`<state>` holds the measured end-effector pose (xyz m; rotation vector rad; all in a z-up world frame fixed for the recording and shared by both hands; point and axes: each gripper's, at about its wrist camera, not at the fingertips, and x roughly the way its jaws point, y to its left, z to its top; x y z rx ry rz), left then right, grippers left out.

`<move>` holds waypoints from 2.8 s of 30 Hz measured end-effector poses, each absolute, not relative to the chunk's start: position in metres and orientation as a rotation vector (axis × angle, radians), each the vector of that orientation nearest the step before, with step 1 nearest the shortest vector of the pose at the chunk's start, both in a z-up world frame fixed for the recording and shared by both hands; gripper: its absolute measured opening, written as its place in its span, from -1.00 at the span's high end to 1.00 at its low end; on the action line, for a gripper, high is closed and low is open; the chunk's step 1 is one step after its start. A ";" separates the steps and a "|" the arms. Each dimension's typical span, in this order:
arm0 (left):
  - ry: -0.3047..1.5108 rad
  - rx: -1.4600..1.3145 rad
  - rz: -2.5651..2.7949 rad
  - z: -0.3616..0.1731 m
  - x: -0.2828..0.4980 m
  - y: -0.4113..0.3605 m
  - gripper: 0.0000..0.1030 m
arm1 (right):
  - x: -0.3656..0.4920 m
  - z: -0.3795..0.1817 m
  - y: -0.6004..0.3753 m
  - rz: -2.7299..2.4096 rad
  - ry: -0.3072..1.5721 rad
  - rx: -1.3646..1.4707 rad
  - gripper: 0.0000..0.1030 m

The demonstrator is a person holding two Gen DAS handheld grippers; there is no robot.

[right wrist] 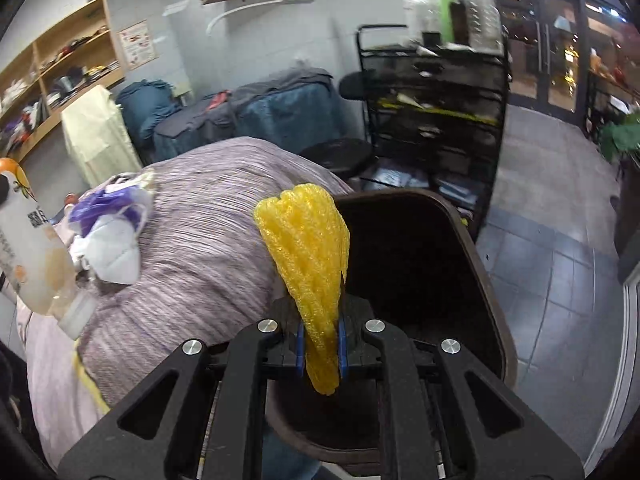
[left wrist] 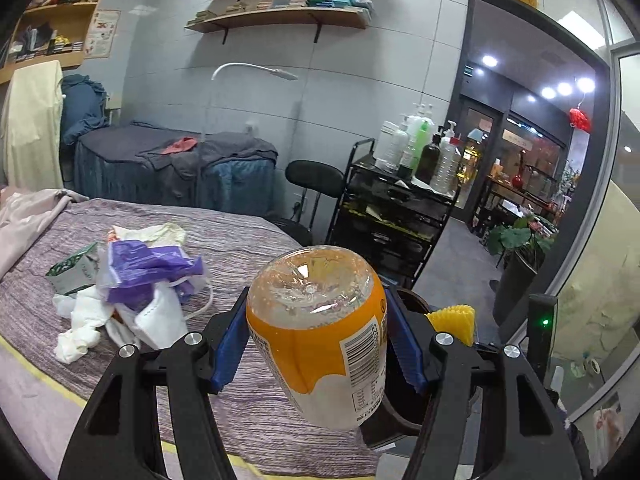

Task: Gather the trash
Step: 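Carry bottle and sponge to the brown bin and open both tools over it, then move both tools back over the trash pile on the bed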

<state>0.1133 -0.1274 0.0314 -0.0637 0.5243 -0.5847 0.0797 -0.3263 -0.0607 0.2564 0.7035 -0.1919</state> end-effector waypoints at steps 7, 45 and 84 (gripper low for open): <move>0.580 -0.023 -0.652 0.017 0.124 -0.176 -0.21 | 0.084 -0.105 -0.359 -0.250 0.783 0.311 0.72; 0.832 0.249 -0.772 -0.068 0.152 -0.325 -0.38 | 0.015 -0.077 -0.414 -0.562 0.631 0.376 -0.46; 0.609 0.067 -0.424 0.006 0.139 -0.092 -0.88 | 0.127 -0.031 -0.221 -0.027 0.614 0.211 -0.66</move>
